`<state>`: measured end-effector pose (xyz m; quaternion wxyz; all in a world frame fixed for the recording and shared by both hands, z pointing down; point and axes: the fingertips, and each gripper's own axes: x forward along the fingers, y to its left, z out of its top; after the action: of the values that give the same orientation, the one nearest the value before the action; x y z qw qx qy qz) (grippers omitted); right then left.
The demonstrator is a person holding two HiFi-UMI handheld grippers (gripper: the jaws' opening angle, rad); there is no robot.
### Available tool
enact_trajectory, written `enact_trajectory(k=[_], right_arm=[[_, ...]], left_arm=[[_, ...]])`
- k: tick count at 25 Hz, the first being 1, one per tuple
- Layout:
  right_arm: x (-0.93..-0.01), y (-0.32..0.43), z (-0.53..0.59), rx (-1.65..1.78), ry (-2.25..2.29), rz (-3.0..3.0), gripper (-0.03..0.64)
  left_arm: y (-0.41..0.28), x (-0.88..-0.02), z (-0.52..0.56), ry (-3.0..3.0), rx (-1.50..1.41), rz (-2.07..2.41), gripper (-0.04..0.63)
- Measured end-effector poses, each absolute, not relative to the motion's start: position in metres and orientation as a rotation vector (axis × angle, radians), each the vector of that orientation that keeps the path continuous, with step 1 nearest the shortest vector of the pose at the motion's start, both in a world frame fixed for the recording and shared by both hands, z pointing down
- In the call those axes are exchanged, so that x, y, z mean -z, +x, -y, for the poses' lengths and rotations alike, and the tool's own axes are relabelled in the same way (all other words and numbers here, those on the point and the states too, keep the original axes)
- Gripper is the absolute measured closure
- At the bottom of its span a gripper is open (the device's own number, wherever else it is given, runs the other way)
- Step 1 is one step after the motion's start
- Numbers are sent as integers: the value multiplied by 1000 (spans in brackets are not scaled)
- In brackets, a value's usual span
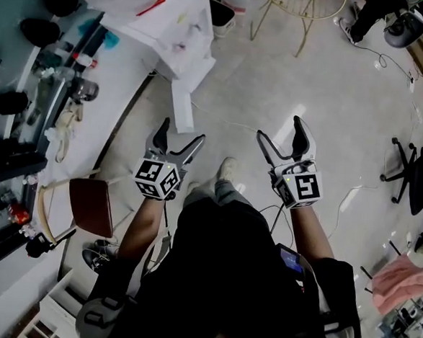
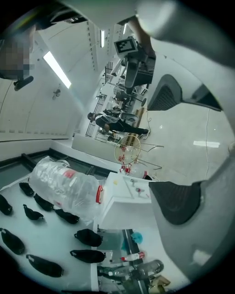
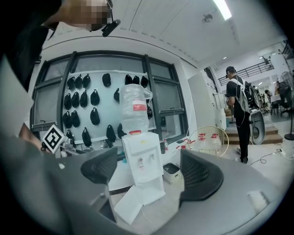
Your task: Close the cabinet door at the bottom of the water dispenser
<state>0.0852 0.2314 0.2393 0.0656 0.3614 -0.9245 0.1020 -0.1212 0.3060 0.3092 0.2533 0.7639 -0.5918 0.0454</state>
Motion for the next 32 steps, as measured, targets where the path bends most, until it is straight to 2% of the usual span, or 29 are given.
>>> enact_trajectory(k=[12, 24, 32], right_arm=[[-350, 71, -215, -454, 997, 2675, 194], [-488, -23, -205, -505, 840, 2659, 196], [-550, -34, -211, -598, 850, 2587, 215]], left_arm=[[-139, -439, -284, 1941, -251, 1576, 114], [-197, -606, -282, 1795, -342, 1553, 114], [-217, -681, -296, 1711, -340, 1513, 114]])
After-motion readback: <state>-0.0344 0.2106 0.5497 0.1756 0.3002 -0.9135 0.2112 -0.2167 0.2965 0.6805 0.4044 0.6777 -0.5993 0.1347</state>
